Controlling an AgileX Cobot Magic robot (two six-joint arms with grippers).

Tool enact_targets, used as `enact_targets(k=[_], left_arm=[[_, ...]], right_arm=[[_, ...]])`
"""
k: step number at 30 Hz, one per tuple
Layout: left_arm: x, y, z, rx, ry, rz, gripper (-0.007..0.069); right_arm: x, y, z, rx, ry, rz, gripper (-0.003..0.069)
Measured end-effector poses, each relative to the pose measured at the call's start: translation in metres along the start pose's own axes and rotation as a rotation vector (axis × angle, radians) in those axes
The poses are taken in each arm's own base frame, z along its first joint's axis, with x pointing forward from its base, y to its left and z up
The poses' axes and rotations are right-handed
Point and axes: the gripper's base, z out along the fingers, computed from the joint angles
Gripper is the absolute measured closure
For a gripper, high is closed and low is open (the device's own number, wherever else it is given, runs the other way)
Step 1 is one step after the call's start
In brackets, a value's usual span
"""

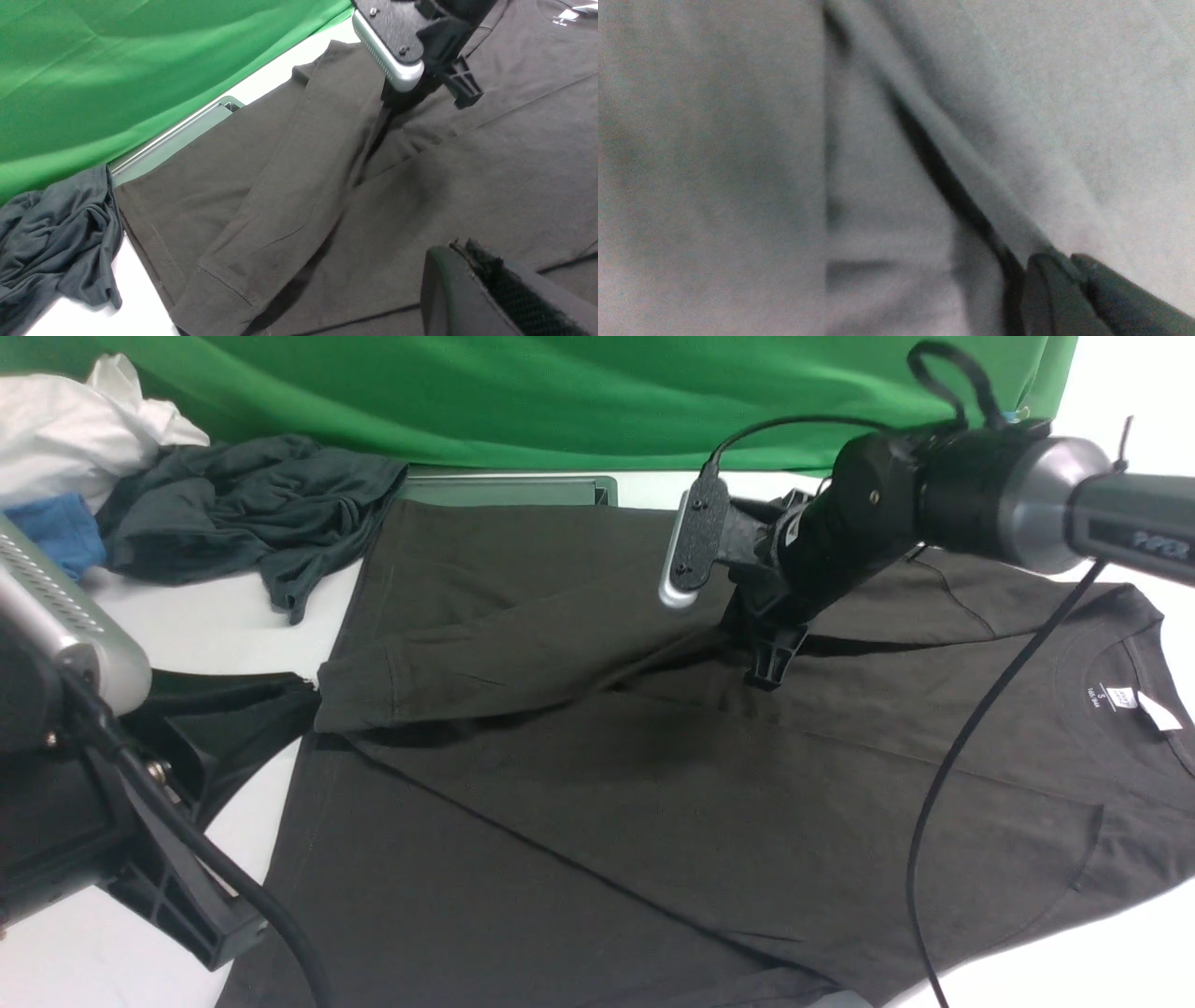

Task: Fold a long-sleeved shirt on a white desktop.
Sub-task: 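Grasp the near edge of the shirt at its hem and shoulder corners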

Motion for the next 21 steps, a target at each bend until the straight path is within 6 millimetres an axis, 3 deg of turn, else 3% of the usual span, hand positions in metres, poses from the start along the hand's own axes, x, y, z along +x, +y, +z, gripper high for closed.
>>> enact_targets(k=[10,13,15,17,20,21], left_arm=[[0.002,-0.001,0.000,0.006,0.026,0.014,0.0608],[0.006,-0.002,0.000,0.027,0.067,0.016,0.0608],[0.011,-0.005,0.000,0.053,0.116,0.016,0.0608],[0.018,-0.008,0.000,0.103,0.218,-0.006,0.0608],[0.022,-0.011,0.004,0.140,0.318,-0.067,0.0608],[0.027,-0.012,0.011,0.163,0.400,-0.116,0.0608]], right_arm=[[0.006,0.009,-0.005,-0.103,0.072,-0.005,0.0616],[0.006,0.009,-0.009,-0.110,0.082,0.021,0.0491],[0.007,0.010,-0.016,-0.121,0.102,0.057,0.0347],[0.006,0.008,-0.037,-0.117,0.123,0.138,0.0196],[0.004,0.007,-0.062,-0.103,0.128,0.230,0.0171],[0.003,0.007,-0.085,-0.095,0.133,0.312,0.0195]])
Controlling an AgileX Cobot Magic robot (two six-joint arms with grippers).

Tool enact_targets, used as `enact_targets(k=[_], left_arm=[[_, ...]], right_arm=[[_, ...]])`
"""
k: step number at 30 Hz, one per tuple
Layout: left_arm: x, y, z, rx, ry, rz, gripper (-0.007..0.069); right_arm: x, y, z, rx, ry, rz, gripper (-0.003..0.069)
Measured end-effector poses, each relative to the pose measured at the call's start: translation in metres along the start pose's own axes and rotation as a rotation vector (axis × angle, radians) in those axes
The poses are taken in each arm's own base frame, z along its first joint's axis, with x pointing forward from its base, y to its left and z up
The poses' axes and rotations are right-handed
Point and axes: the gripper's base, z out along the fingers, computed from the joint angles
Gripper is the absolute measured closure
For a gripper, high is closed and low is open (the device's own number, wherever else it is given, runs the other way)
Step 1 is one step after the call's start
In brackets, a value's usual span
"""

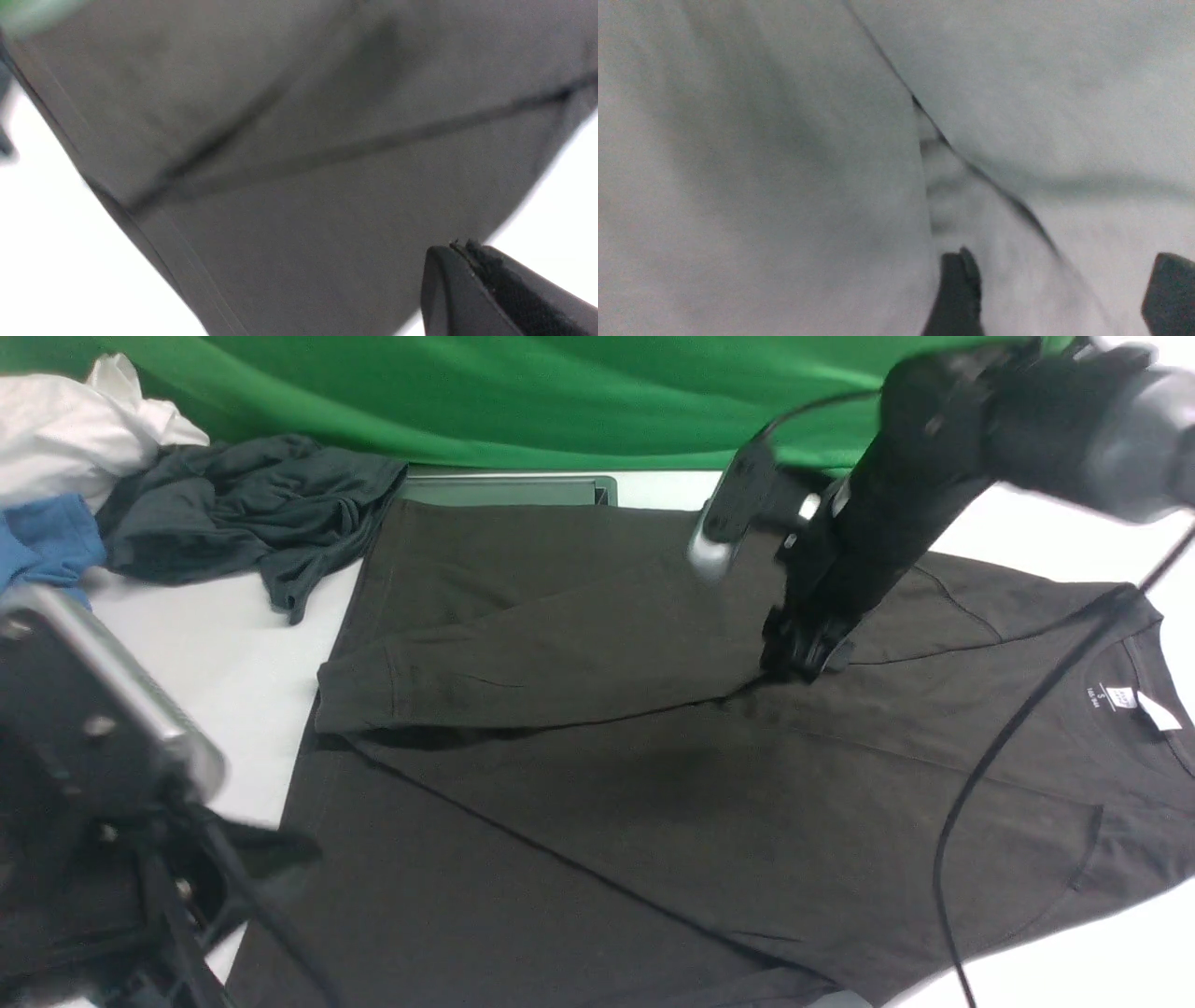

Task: Fold a long-sleeved shirt on a white desktop.
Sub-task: 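Grasp the near edge of the shirt at its hem and shoulder corners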

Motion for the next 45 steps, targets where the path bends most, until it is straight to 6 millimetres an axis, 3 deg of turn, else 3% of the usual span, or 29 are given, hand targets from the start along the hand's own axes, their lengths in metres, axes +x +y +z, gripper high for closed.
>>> enact_targets(k=[2,3,4,6,9,11,15,20,23,30,35,45], left_arm=[[0.003,0.001,0.013,0.030,0.112,-0.039,0.0608],[0.004,0.001,0.014,0.033,0.123,-0.040,0.0608],[0.005,0.001,0.023,0.049,0.192,-0.055,0.0608],[0.007,0.003,0.038,0.069,0.289,-0.076,0.0608],[0.011,0.012,0.060,0.071,0.393,-0.137,0.0608],[0.017,0.028,0.077,0.053,0.461,-0.242,0.0608],[0.025,0.047,0.090,0.048,0.507,-0.382,0.0596],[0.039,0.061,0.104,0.050,0.568,-0.480,0.0519],[0.048,0.067,0.110,0.001,0.611,-0.505,0.0403],[0.057,0.071,0.113,-0.087,0.614,-0.543,0.0219],[0.074,0.064,0.119,-0.095,0.615,-0.560,0.0189],[0.075,0.067,0.127,-0.105,0.593,-0.562,0.0225]], right_arm=[[0.008,0.006,-0.028,0.002,0.000,0.096,0.0276],[0.008,0.007,-0.031,0.004,-0.004,0.095,0.0286],[0.016,0.014,-0.046,0.001,0.001,0.153,0.0351],[0.030,0.030,-0.068,0.000,-0.003,0.212,0.0417],[0.051,0.057,-0.094,0.000,-0.032,0.245,0.0440],[0.068,0.082,-0.115,0.009,-0.096,0.242,0.0435],[0.090,0.105,-0.126,0.014,-0.159,0.236,0.0424],[0.115,0.120,-0.129,0.018,-0.172,0.235,0.0421],[0.129,0.127,-0.123,0.021,-0.162,0.222,0.0421],[0.137,0.131,-0.106,0.023,-0.162,0.211,0.0421],[0.136,0.131,-0.105,0.031,-0.180,0.208,0.0421],[0.136,0.131,-0.105,0.031,-0.179,0.204,0.0419]])
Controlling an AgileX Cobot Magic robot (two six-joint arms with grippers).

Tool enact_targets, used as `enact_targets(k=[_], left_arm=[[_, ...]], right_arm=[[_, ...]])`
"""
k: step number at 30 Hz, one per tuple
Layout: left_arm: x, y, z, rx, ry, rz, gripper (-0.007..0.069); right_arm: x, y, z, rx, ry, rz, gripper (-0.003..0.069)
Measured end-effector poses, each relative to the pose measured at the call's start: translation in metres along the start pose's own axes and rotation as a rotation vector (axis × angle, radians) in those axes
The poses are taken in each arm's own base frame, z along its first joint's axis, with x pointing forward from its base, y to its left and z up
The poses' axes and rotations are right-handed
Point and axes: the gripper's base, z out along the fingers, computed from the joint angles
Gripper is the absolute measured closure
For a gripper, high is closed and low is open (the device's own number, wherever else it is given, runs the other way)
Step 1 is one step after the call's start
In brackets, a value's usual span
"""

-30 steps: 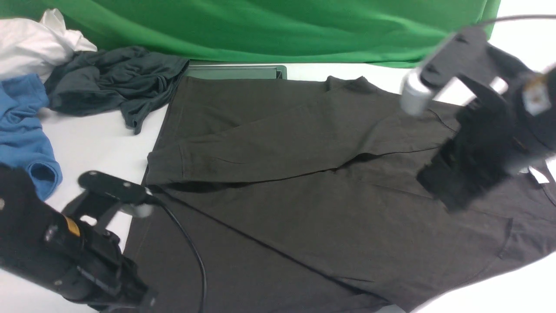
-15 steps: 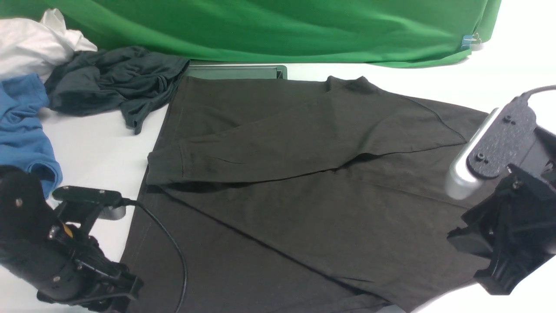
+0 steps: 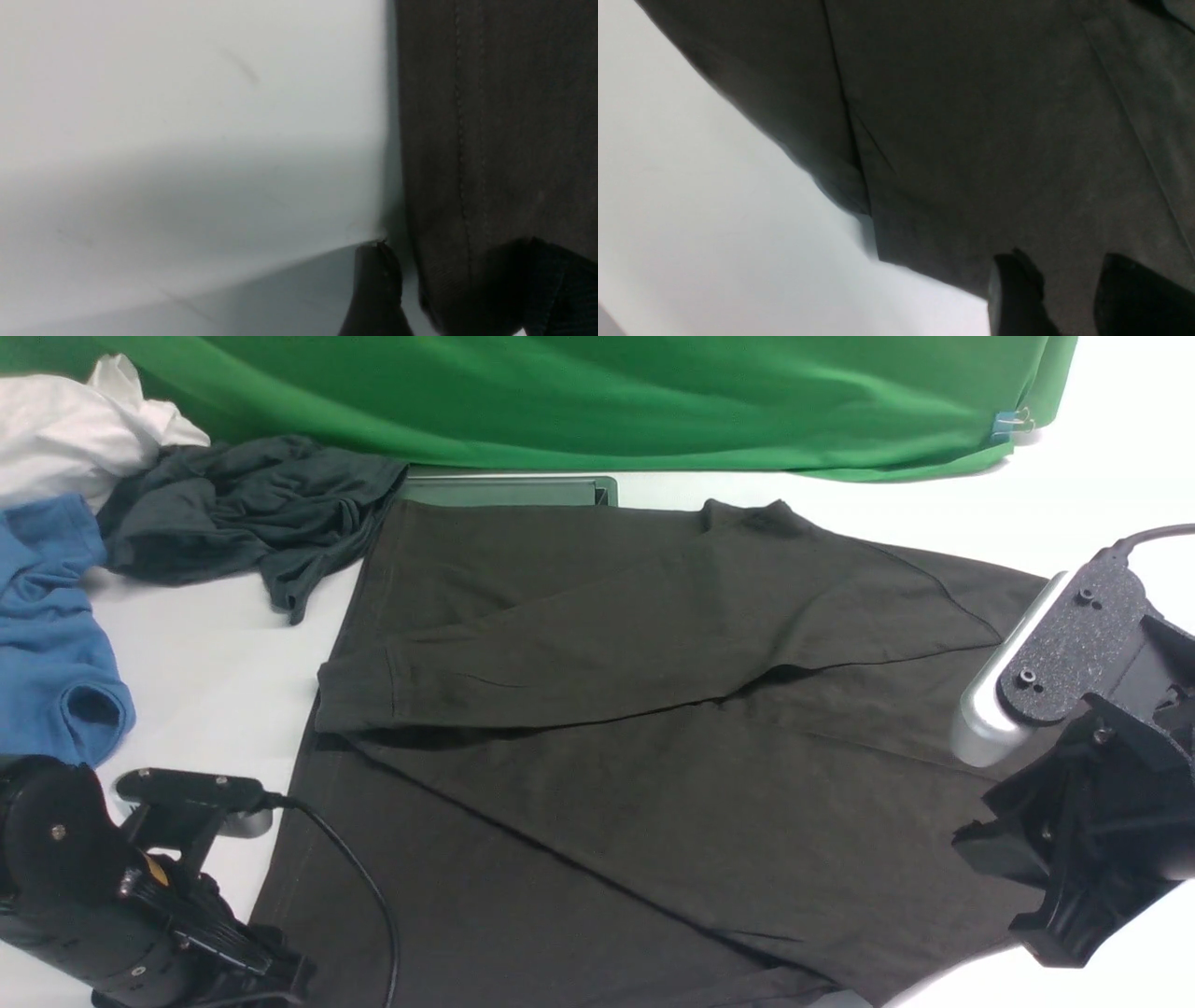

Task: Fold a long-sleeved shirt on a white desktop.
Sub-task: 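Grasp the near edge of the shirt at its hem and shoulder corners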

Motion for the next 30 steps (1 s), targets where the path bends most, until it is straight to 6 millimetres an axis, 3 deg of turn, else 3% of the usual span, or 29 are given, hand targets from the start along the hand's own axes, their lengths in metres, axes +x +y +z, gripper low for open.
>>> enact_targets(k=[6,11,12,18,22,24,30], left_arm=[[0.000,-0.001,0.004,0.018,0.045,-0.014,0.0305],[-0.001,-0.004,-0.004,0.058,0.120,-0.027,0.0549],[-0.002,-0.005,-0.007,0.062,0.118,-0.025,0.0566],[0.000,-0.008,-0.042,0.073,0.023,-0.010,0.0579],[0.013,-0.013,-0.069,0.099,-0.080,-0.012,0.0579],[0.018,-0.015,-0.079,0.103,-0.132,-0.005,0.0579],[0.028,-0.017,-0.099,0.102,-0.250,0.023,0.0579]], right_arm=[[0.001,0.000,0.000,-0.002,0.008,0.000,0.0419],[0.001,0.000,0.000,0.001,0.015,0.050,0.0419],[0.001,0.000,0.000,0.004,0.016,0.056,0.0419],[0.005,-0.004,0.003,0.041,0.053,0.039,0.0361],[0.010,-0.014,0.014,0.048,0.144,-0.035,0.0197],[0.012,-0.019,0.023,0.054,0.191,-0.096,0.0150],[0.032,-0.032,0.062,0.036,0.318,-0.327,0.0124]])
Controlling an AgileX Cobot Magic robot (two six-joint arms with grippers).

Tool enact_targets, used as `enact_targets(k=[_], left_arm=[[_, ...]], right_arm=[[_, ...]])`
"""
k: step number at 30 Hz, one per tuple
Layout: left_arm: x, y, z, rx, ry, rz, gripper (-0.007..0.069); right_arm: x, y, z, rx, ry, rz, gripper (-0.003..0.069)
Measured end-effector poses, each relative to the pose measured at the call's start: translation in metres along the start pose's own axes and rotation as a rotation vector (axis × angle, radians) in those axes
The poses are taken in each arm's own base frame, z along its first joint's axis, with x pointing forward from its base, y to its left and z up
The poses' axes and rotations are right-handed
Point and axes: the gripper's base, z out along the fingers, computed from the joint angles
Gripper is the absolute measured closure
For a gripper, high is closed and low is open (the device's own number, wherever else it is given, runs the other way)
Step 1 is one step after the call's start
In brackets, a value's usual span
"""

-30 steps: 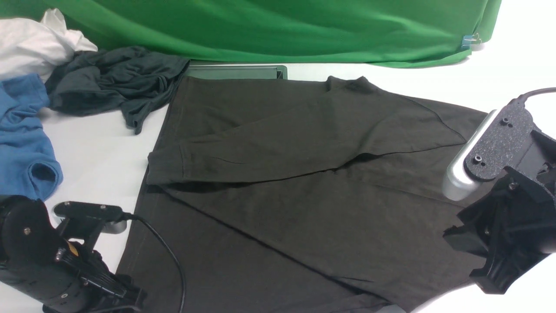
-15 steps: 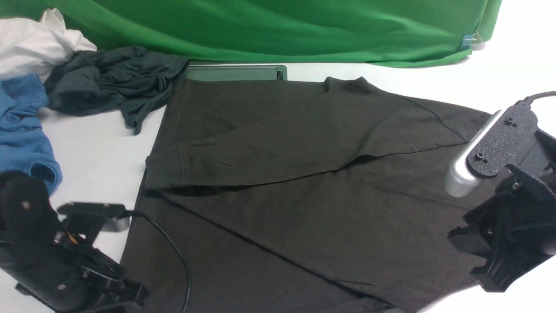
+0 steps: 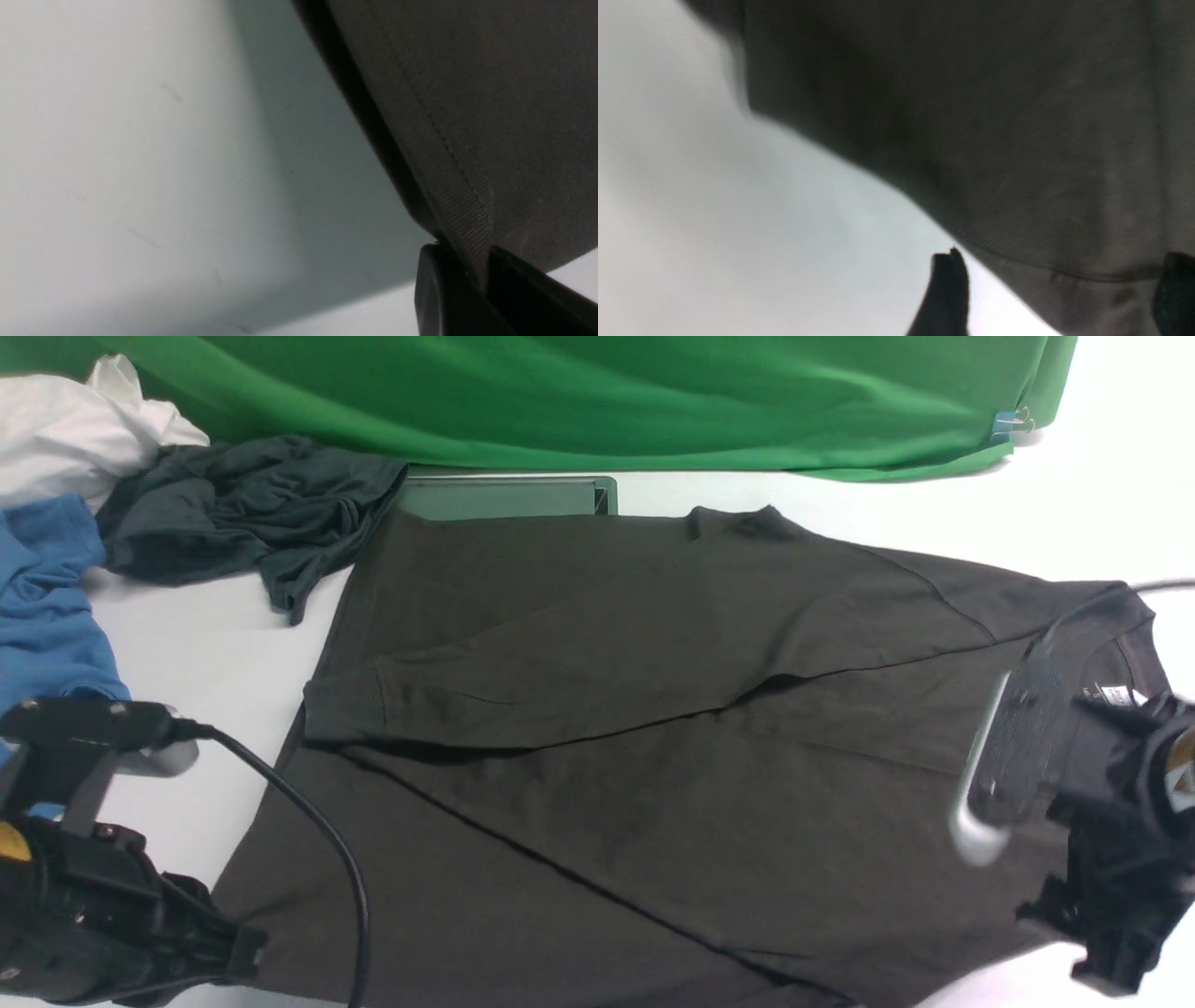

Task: Fold a long-sleeved shirt on a white desktop.
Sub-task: 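Grasp the near edge of the shirt at its hem and shoulder corners, then fold the black garment in half by bringing its near edge over to the far edge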

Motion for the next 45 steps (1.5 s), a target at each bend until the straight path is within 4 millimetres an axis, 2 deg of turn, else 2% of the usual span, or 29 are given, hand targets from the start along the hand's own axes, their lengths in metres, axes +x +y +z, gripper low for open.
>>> enact_targets(k=[7,12,17,21,23,24,28,33,34,36,41,45], left_arm=[[0.002,-0.001,-0.006,-0.001,-0.034,0.007,0.0579],[0.002,-0.001,-0.006,-0.001,-0.036,0.008,0.0579],[0.002,-0.001,-0.006,-0.001,-0.036,0.008,0.0579],[0.002,-0.001,-0.006,-0.001,-0.036,0.008,0.0579],[0.002,-0.001,-0.006,-0.001,-0.035,0.007,0.0579],[0.002,-0.002,-0.006,0.005,-0.028,0.004,0.0579],[0.002,-0.004,-0.010,0.024,-0.008,-0.001,0.0579],[0.004,-0.010,-0.019,0.069,0.010,-0.013,0.0579],[0.005,-0.011,-0.022,0.081,0.009,-0.012,0.0579],[0.004,-0.011,-0.023,0.078,0.000,-0.011,0.0579],[-0.008,-0.008,-0.018,0.053,-0.079,-0.026,0.0579],[-0.030,-0.004,-0.012,0.033,-0.143,-0.059,0.0579]], right_arm=[[0.024,0.001,0.050,-0.014,0.060,-0.178,0.0123],[0.028,0.001,0.069,-0.019,0.067,-0.265,0.0131],[0.019,-0.006,0.078,0.029,0.016,-0.332,0.0196],[0.015,-0.009,0.085,0.032,0.009,-0.377,0.0288],[0.016,-0.009,0.087,0.018,0.022,-0.388,0.0428],[0.017,-0.007,0.087,0.007,0.031,-0.389,0.0511],[0.018,-0.003,0.080,-0.011,0.056,-0.373,0.0612],[0.032,0.014,0.058,-0.096,0.150,-0.301,0.0619],[0.037,0.017,0.044,-0.097,0.160,-0.281,0.0620],[0.038,0.017,0.034,-0.074,0.142,-0.265,0.0620],[0.024,0.003,0.016,0.048,0.025,-0.185,0.0620],[0.007,-0.014,0.019,0.129,-0.068,-0.163,0.0620]])
